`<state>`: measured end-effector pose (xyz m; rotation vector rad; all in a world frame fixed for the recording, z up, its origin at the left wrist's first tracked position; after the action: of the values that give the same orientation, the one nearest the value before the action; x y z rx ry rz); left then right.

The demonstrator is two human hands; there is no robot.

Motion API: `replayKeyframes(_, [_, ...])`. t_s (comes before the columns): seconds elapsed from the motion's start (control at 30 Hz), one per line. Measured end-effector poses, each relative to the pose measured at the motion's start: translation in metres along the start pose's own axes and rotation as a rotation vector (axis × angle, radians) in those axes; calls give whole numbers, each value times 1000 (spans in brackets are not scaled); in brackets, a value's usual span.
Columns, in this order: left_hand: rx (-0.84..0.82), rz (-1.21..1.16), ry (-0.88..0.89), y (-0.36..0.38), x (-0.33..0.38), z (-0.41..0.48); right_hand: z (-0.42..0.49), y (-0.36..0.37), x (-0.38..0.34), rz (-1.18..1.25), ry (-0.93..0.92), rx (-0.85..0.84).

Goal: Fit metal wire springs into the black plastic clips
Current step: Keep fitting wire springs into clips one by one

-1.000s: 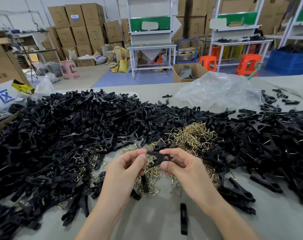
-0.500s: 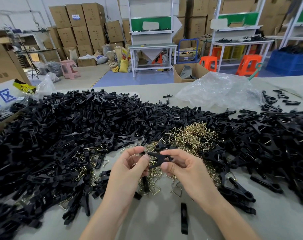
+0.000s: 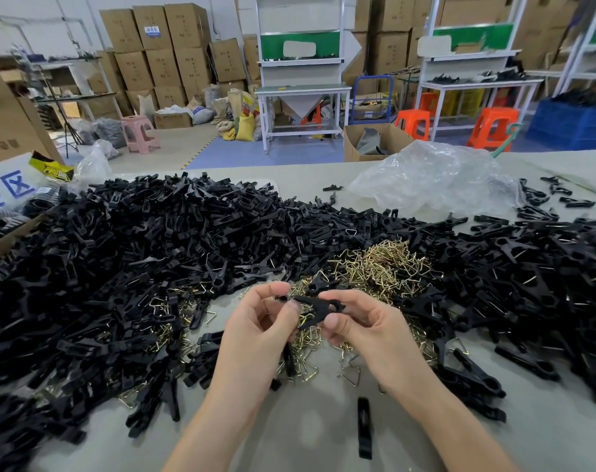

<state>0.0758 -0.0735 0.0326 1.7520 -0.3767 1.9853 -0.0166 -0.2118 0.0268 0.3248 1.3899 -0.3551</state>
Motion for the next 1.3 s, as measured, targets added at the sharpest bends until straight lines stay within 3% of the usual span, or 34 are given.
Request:
replayKeyframes(0.13, [-6,-11,-33,2,0,-2,1,0,2,-4,10,-13])
replayKeyframes(0.4, [-279,-582,-398,17,1,-11,-1,3,0,40,30,-90])
replayKeyframes(0.6, [-504,-429,-461,12,6,-18,-5,1,3,27,102,-228])
replayKeyframes(0.73, [-558,-502,-456,16,4,-20,-7,4,4,-43,96,-248])
replayKeyframes(0.9, [-445,-479,-375,30,-1,-22,-8,5,5,45,141,-288])
replayKeyframes(1.03, [-329,-447,-379,34,-7,-19,-8,5,5,-21,100,-319])
replayKeyframes(1.3, [-310,-471,-368,34,-9,-15,-4,4,5,51,70,-324])
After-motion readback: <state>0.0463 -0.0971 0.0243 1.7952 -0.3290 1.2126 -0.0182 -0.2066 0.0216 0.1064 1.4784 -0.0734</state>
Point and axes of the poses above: each hand's wrist, its own z-axis towards the middle knuckle, its own y-axis out of the palm, x = y × z, the point moved 2 cm from there along z, towards the middle knuckle, and after that the axes turned 5 degrees about -z, right-handed, at the moved point
